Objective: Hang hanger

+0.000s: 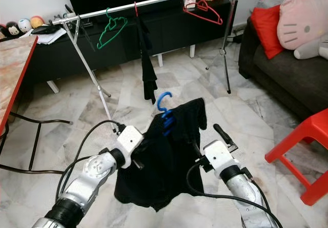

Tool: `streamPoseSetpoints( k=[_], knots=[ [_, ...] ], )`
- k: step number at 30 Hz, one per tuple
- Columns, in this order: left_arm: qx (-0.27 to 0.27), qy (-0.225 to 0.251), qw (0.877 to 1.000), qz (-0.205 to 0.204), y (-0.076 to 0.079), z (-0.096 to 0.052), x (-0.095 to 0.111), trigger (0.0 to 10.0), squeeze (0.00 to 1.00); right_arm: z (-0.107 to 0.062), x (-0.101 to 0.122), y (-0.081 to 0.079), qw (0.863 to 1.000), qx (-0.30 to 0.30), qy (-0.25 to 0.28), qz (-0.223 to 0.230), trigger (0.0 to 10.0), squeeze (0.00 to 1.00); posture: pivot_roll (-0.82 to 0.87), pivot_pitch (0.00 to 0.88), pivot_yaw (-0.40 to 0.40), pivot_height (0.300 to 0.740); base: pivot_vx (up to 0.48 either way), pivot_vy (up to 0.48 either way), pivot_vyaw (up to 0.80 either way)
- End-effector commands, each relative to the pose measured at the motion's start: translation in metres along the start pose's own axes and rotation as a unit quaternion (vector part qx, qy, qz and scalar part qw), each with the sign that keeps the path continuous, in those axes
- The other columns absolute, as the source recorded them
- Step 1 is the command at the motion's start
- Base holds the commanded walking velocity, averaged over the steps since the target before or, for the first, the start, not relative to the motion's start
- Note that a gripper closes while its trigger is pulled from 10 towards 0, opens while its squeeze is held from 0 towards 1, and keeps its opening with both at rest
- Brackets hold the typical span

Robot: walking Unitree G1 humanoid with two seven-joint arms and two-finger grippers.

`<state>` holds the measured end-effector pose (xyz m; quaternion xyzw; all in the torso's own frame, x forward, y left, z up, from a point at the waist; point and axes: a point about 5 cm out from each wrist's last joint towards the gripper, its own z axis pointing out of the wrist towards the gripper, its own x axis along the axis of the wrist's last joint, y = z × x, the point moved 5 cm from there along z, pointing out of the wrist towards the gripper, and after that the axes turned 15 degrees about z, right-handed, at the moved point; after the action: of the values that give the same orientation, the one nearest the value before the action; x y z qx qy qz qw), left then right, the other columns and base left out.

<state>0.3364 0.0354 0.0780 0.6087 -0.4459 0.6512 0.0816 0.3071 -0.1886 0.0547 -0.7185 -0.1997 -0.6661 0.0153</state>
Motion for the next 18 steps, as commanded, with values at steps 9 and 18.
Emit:
streamPoseSetpoints(
  k=[9, 18],
  knots=[
    [-0.035, 0.071, 0.997, 0.004, -0.005, 0.011, 0.046, 10.0, 0.00, 0.008, 0.008, -0.016, 0.999, 0.035, -0.016, -0.019, 10.0, 1.00, -0.22, 0.000, 0.075, 0.740, 0.000, 0.000, 0.00],
    [-0.076, 0.088, 0.993, -0.007, 0.006, 0.010, 0.059, 10.0, 0.00, 0.013, -0.003, -0.006, 0.997, 0.005, -0.061, -0.047, 10.0, 0.00, -0.22, 0.000, 0.071, 0.740, 0.000, 0.000, 0.00]
  ],
)
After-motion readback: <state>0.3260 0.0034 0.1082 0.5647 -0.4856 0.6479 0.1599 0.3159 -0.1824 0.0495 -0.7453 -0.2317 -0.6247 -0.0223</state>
